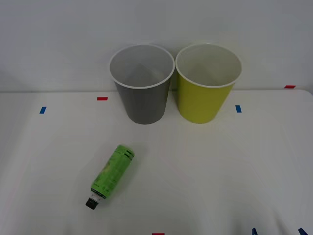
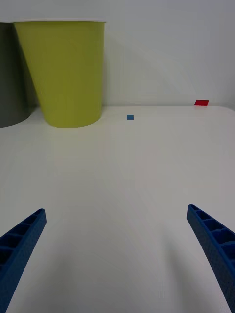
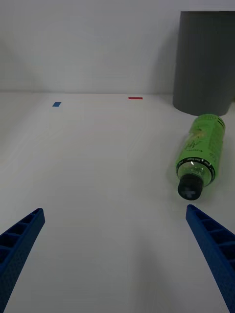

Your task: Put cans in the gray bin and PET bottles in the light green bin.

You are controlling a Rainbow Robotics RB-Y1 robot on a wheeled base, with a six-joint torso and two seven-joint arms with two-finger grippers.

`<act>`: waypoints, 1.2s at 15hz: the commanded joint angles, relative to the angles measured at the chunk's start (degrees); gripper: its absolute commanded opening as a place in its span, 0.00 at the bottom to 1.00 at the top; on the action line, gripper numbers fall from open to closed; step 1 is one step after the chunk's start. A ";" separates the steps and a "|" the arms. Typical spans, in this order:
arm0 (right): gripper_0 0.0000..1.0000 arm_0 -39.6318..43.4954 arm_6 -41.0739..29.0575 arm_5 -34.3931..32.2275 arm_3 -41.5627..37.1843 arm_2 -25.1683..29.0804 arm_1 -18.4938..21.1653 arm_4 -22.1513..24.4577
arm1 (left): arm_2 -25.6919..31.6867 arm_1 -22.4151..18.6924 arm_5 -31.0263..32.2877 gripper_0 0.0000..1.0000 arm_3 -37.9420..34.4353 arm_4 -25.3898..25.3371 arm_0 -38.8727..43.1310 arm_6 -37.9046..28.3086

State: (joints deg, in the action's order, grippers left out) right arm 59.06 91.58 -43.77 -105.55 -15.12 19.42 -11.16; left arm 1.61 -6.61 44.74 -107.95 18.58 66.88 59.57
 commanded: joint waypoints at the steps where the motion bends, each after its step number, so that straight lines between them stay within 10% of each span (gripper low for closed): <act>1: 1.00 0.00 0.00 0.00 0.00 0.00 0.00 0.00 | 0.94 -0.42 -1.85 1.00 -1.65 -0.04 -0.70 0.11; 9: 1.00 0.00 0.00 0.00 0.00 0.00 0.00 0.00 | -0.46 -12.99 -8.18 1.00 -4.99 -0.39 -5.09 -1.47; 18: 1.00 0.00 0.00 0.00 0.00 0.00 0.00 0.00 | -1.08 -29.52 -34.46 1.00 -19.84 -1.71 -10.98 -4.20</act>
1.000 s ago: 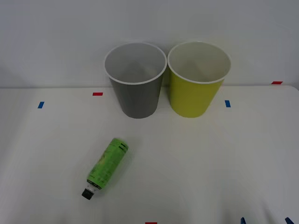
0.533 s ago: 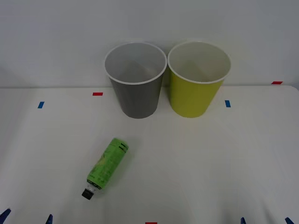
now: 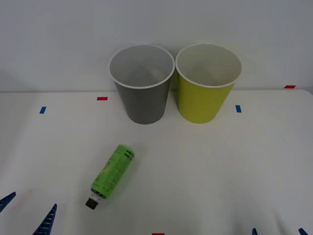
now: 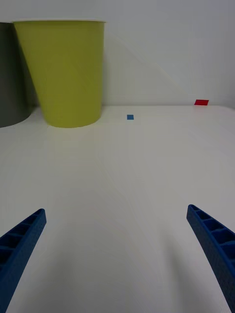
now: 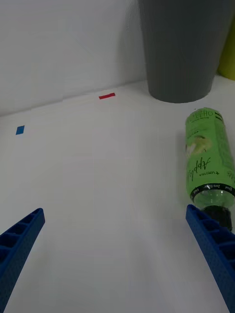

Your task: Put cans in the gray bin and PET bottles in the light green bin.

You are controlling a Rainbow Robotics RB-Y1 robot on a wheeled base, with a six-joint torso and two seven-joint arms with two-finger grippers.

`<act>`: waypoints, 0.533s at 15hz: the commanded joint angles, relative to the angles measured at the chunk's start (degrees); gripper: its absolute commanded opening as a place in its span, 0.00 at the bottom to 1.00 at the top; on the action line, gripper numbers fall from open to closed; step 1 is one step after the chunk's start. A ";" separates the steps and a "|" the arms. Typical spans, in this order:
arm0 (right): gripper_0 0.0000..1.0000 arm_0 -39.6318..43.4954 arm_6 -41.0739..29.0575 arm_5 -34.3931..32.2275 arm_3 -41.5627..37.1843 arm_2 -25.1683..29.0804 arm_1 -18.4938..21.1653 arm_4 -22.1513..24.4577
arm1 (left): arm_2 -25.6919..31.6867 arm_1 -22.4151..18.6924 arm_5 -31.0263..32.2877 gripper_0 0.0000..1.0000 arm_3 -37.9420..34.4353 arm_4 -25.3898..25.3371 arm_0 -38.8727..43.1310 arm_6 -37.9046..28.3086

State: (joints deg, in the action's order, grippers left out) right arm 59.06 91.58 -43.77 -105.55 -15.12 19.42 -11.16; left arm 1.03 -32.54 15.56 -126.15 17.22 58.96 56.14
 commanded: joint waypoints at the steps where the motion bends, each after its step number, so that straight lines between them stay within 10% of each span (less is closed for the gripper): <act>1: 1.00 0.00 0.00 0.00 0.00 0.00 0.00 -0.01 | -1.30 -5.25 -8.53 1.00 -2.79 -1.66 -4.12 -1.03; 8: 1.00 0.00 0.00 0.00 0.00 0.00 0.00 -0.01 | -5.25 -17.47 -39.47 1.00 -16.85 -14.58 -9.83 2.75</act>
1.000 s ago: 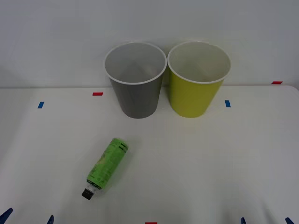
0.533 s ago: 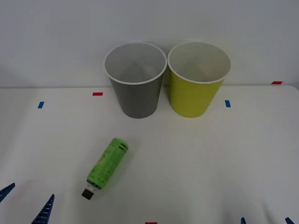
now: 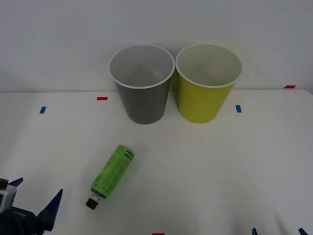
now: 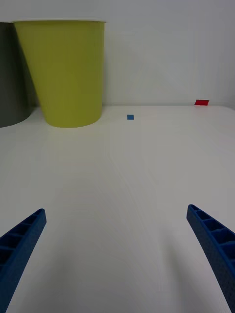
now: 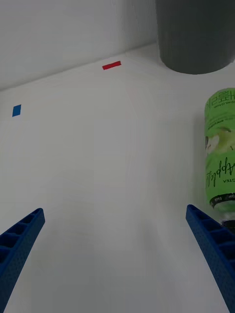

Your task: Put cans in the gray bin and PET bottles in the light green bin.

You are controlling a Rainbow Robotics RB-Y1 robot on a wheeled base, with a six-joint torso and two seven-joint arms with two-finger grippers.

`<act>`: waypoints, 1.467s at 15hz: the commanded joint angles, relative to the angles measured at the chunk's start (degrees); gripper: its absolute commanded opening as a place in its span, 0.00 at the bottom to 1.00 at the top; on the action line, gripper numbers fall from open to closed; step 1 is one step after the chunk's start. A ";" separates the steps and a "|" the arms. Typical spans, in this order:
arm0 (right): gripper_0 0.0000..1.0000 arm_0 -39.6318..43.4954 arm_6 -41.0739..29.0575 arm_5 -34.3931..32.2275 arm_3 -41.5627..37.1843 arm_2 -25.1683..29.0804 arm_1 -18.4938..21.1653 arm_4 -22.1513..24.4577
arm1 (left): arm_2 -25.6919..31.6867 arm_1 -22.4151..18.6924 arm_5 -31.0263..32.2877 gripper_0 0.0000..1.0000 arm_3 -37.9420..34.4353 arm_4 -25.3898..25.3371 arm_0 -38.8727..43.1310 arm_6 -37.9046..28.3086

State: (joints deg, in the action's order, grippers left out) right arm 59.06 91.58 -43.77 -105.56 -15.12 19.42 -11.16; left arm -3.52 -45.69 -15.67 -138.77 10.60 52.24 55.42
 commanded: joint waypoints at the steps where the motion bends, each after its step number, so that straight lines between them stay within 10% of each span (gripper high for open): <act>1: 1.00 0.00 0.00 0.00 0.00 0.00 0.00 -0.01 | -0.70 -5.03 -12.28 1.00 -5.37 -12.27 -5.13 6.01; 11: 1.00 0.00 0.00 0.00 0.00 0.00 0.00 -0.01 | 8.88 -1.25 -49.98 1.00 -7.92 -49.97 -29.65 35.72; 18: 1.00 0.00 0.00 0.00 0.00 0.00 0.00 -0.01 | 10.64 4.03 -72.31 1.00 -6.25 -59.90 -45.21 41.43; 22: 1.00 0.00 0.00 0.00 0.00 0.00 0.00 -0.01 | 7.21 4.11 -73.62 1.00 -1.33 -63.16 -51.45 40.99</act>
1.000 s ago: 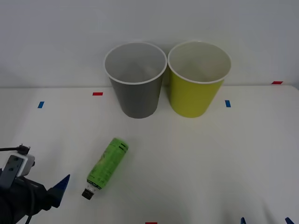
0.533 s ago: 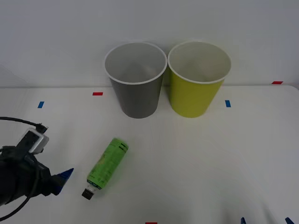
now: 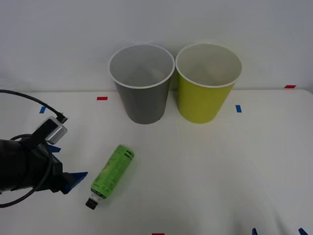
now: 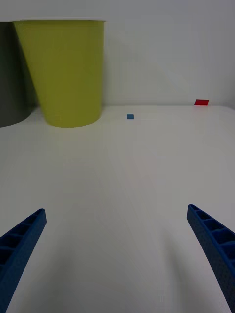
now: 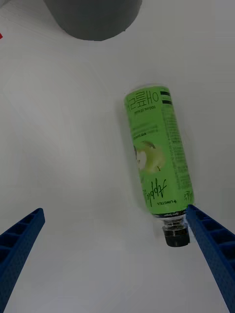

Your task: Put cans in the gray bin and PET bottles in the light green bin.

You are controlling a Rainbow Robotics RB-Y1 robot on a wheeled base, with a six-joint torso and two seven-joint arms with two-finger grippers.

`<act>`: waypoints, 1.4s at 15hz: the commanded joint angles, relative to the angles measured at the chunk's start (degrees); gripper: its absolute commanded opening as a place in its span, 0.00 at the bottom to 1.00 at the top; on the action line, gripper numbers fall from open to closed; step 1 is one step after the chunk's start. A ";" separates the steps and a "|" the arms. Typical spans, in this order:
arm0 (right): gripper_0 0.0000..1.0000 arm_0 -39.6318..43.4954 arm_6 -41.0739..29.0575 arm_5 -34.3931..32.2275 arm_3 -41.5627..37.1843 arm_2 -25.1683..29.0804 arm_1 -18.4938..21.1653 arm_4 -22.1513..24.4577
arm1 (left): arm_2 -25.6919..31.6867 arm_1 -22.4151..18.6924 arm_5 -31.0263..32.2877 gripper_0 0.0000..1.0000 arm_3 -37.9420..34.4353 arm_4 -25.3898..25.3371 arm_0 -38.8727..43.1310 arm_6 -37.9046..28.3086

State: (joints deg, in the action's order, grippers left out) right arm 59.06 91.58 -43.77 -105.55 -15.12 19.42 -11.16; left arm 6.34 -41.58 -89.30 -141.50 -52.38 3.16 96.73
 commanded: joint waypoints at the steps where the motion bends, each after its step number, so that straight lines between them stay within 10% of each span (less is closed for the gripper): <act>1: 1.00 0.00 0.00 0.00 0.00 0.00 0.00 0.00 | -3.79 0.00 -0.08 1.00 1.49 0.00 -2.98 -0.58; 21: 1.00 0.00 0.00 0.00 0.00 0.00 0.00 0.00 | -26.02 -1.49 1.50 1.00 8.08 10.37 -18.01 -23.52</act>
State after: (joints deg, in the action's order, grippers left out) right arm 59.06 91.58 -43.77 -105.56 -15.12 19.42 -11.16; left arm -19.36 -42.95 -88.85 -134.25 -42.34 -14.66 73.45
